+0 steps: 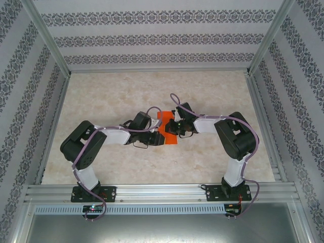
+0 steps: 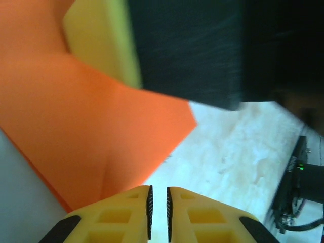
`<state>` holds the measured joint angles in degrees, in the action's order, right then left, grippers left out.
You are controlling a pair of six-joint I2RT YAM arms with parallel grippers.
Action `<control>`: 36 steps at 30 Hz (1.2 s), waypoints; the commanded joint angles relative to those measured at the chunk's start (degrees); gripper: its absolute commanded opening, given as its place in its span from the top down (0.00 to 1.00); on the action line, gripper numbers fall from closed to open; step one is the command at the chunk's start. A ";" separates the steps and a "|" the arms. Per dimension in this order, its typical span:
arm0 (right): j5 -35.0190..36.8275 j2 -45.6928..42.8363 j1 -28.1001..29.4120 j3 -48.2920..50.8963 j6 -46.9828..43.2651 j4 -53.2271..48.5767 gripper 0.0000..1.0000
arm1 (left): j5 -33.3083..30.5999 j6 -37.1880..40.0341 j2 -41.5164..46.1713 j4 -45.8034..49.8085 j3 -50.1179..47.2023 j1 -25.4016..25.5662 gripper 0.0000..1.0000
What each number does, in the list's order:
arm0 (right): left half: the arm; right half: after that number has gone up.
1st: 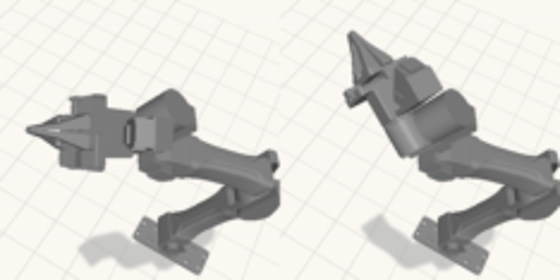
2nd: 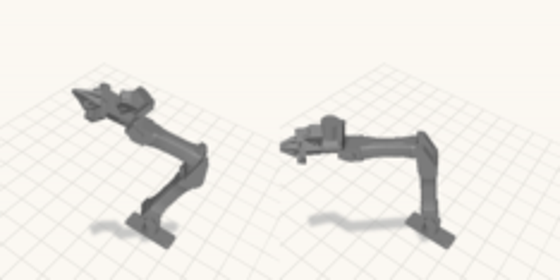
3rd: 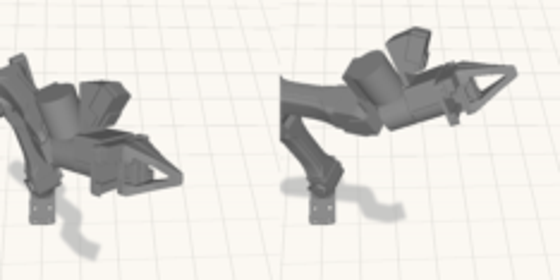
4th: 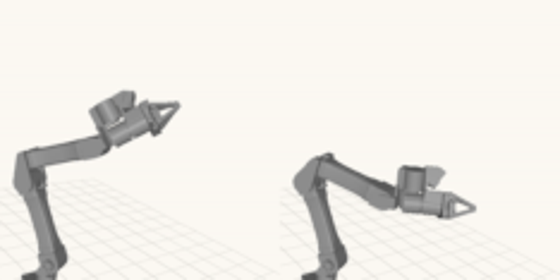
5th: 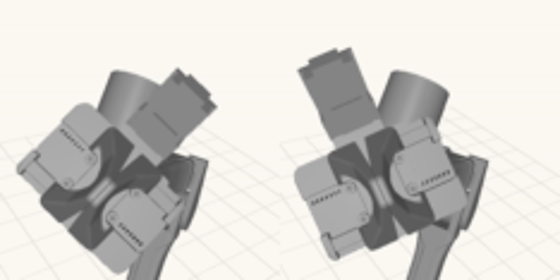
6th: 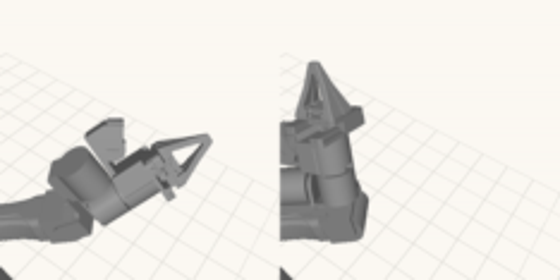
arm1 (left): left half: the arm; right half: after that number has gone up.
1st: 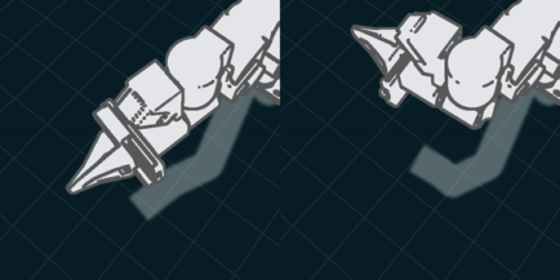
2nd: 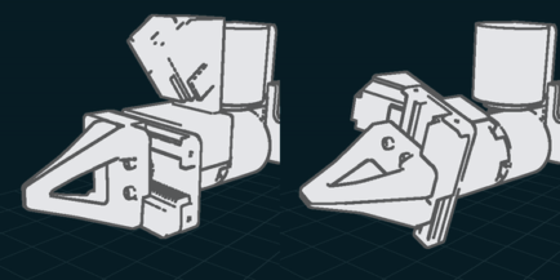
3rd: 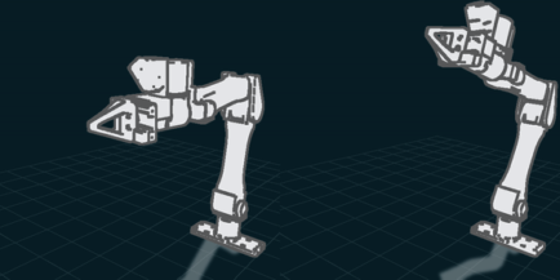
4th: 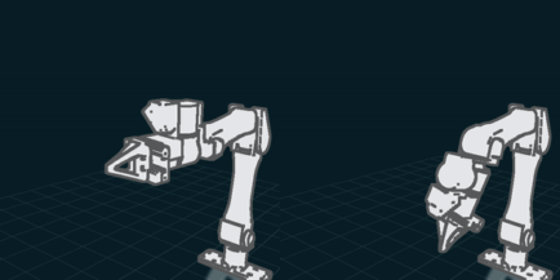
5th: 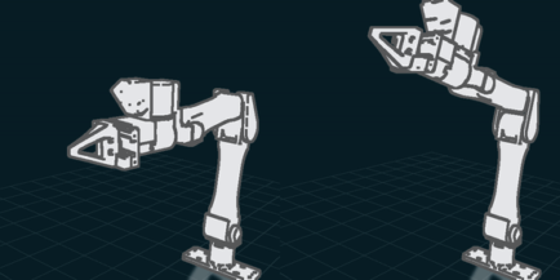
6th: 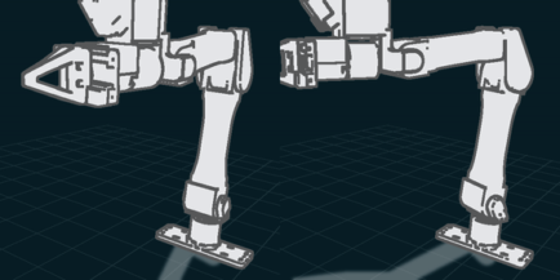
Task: Fold a paper plane with a square sheet of paper (fold left side to right side)
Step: Fold the triangle a second time at the center of the table.
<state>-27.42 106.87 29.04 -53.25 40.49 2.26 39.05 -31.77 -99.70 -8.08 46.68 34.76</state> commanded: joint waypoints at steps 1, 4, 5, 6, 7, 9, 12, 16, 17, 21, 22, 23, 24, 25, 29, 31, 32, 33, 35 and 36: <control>3.08 0.76 0.58 0.67 -1.20 -6.10 1.00 | -0.82 2.26 4.68 4.34 2.76 -0.31 0.80; 2.91 1.05 0.58 0.42 -1.16 -6.15 1.00 | -1.50 2.85 3.78 5.48 3.27 -0.49 0.81; 2.82 1.14 0.58 0.36 -1.18 -6.14 1.00 | -1.60 2.99 3.07 5.75 3.42 -0.49 0.81; 2.85 1.10 0.57 0.37 -1.21 -6.21 1.00 | -1.56 3.11 2.18 5.85 3.74 -0.49 0.81; 2.81 1.14 0.67 0.40 -1.16 -6.29 1.00 | -1.44 3.20 1.32 5.84 4.01 -0.50 0.81; 2.90 1.07 0.67 0.42 -1.27 -6.42 1.00 | -2.11 3.61 -0.05 6.32 4.52 -0.49 0.81; 3.08 0.88 0.67 0.36 -1.37 -6.70 1.00 | -4.09 4.26 -1.49 7.36 4.92 -0.50 0.82; 3.03 0.88 0.69 0.26 -1.38 -6.74 1.00 | -4.12 4.04 -3.62 6.98 4.74 -0.49 0.82; 3.07 0.88 0.71 0.23 -1.38 -6.80 1.00 | -4.06 3.99 -4.01 6.82 4.66 -0.49 0.83; 3.03 0.88 0.68 0.07 -1.47 -7.01 1.00 | -4.06 3.35 -4.88 5.53 3.27 -0.49 0.83; 3.08 0.80 0.78 -0.01 -1.54 -7.17 1.00 | -4.20 3.37 -4.98 5.40 2.81 -0.49 0.84; 3.07 0.67 0.76 -0.16 -1.64 -7.28 1.00 | -4.29 3.24 -5.05 5.35 2.59 -0.44 0.85; 3.09 0.49 0.70 -0.16 -1.72 -7.40 1.00 | -4.26 3.11 -5.09 5.05 2.12 -0.40 0.85; 2.93 0.30 0.68 -0.36 -1.75 -7.52 1.00 | -4.24 2.82 -5.15 4.63 1.62 -0.32 0.86; 1.94 -2.03 0.32 -0.88 -2.15 -6.70 1.00 | -4.71 2.06 -5.23 3.51 -0.18 0.02 0.88; 2.26 -4.61 0.40 -0.34 -2.35 -5.93 1.00 | -5.11 1.97 -5.24 3.48 -0.95 0.13 0.89; 2.32 -5.92 0.49 0.23 -2.27 -5.41 1.00 | -5.50 1.98 -5.15 3.44 -1.27 0.17 0.91; 2.35 -7.02 0.58 0.86 -2.19 -4.88 1.00 | -5.70 1.87 -5.15 3.23 -1.62 0.22 0.91; 2.14 -9.18 0.83 2.70 -1.82 -3.39 1.00 | -5.64 1.73 -5.22 2.66 -2.03 0.39 0.93; 1.94 -10.30 1.00 3.80 -1.66 -2.45 1.00 | -5.65 1.79 -5.22 2.37 -2.17 0.48 0.93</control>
<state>-26.24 100.40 29.06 -51.59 39.83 -1.45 35.53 -29.69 -103.88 -7.88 46.96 34.74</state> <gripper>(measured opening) 0.036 0.075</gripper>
